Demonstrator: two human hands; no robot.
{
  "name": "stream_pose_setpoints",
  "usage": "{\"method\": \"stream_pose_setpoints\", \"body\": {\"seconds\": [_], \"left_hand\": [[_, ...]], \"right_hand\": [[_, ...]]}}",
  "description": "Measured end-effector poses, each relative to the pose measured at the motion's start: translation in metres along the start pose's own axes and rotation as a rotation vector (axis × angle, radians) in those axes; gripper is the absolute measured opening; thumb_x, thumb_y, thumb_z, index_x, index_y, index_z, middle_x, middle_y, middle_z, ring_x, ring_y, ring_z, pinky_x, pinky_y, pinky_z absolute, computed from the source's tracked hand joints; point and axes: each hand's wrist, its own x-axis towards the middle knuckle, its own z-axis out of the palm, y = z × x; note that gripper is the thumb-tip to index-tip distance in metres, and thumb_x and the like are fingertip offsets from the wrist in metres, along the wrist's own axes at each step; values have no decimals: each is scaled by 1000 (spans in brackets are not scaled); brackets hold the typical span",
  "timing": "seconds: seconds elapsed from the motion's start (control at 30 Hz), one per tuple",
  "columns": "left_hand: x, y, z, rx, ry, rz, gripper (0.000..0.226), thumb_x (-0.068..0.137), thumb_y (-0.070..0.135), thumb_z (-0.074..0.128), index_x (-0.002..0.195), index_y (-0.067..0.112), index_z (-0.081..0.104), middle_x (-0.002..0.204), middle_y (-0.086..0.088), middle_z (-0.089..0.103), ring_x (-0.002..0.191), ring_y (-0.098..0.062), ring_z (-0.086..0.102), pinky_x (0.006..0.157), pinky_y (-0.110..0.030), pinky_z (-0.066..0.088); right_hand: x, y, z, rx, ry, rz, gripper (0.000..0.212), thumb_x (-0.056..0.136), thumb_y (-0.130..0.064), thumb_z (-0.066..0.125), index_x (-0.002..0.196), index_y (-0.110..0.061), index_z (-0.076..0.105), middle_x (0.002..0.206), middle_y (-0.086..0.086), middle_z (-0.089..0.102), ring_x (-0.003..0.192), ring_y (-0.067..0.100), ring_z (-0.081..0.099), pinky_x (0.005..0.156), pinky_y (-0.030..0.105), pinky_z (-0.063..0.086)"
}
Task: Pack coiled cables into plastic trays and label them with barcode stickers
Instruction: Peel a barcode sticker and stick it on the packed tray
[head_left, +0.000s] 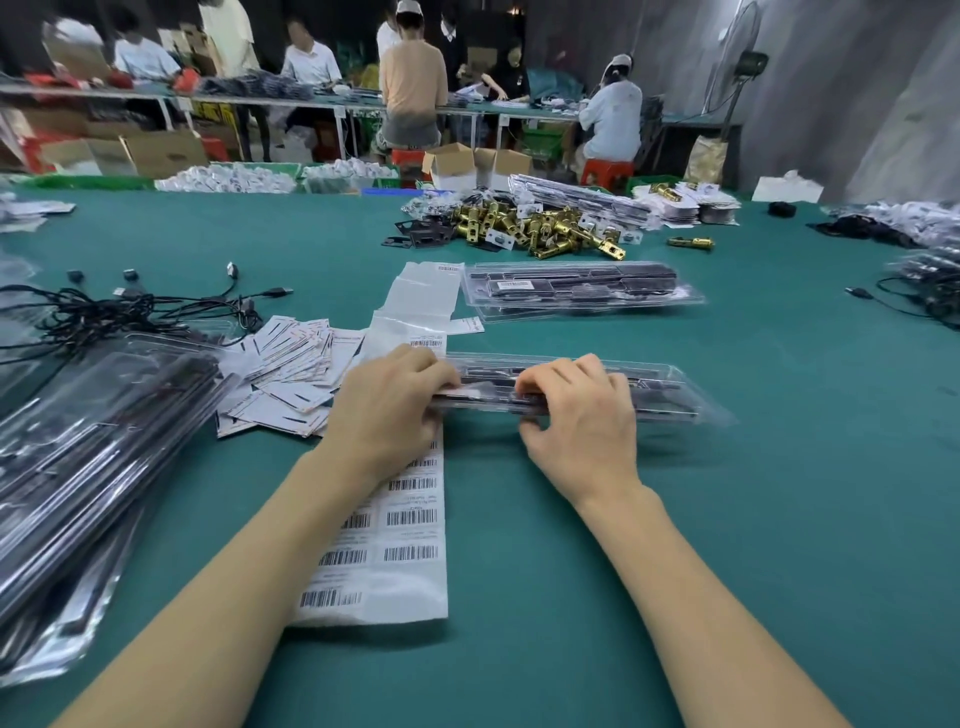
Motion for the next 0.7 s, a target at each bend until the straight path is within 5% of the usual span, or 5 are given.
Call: {"method": "stream_pose_setpoints", "body": {"seconds": [0.2, 0.43, 0.7], "left_hand": [[5, 12, -1, 76, -75, -45, 39, 76, 28, 75, 112, 28, 62, 107, 8, 64, 102, -19, 57, 71, -32, 42], [17, 9, -13, 97, -171, -52, 35, 80, 34, 71, 114, 35, 61, 108, 11, 63, 106, -17, 58, 68, -30, 39], [14, 4, -11, 92, -234, -73, 36, 79, 34, 72, 112, 34, 60, 108, 12, 62, 105, -16, 57, 68, -30, 38]], "right_hand": [[1, 6, 1, 17, 75, 77, 23, 59, -11, 78, 78, -20, 67, 78, -4, 66, 81, 27, 55, 68, 34, 44], [0, 15, -5, 108, -2, 81, 22, 63, -2, 72, 79, -16, 67, 87, -2, 58, 85, 24, 51, 70, 36, 47], [-1, 11, -5, 2, -8, 71, 18, 64, -18, 82, 79, -23, 73, 85, -8, 69, 87, 26, 57, 75, 36, 39]]}}
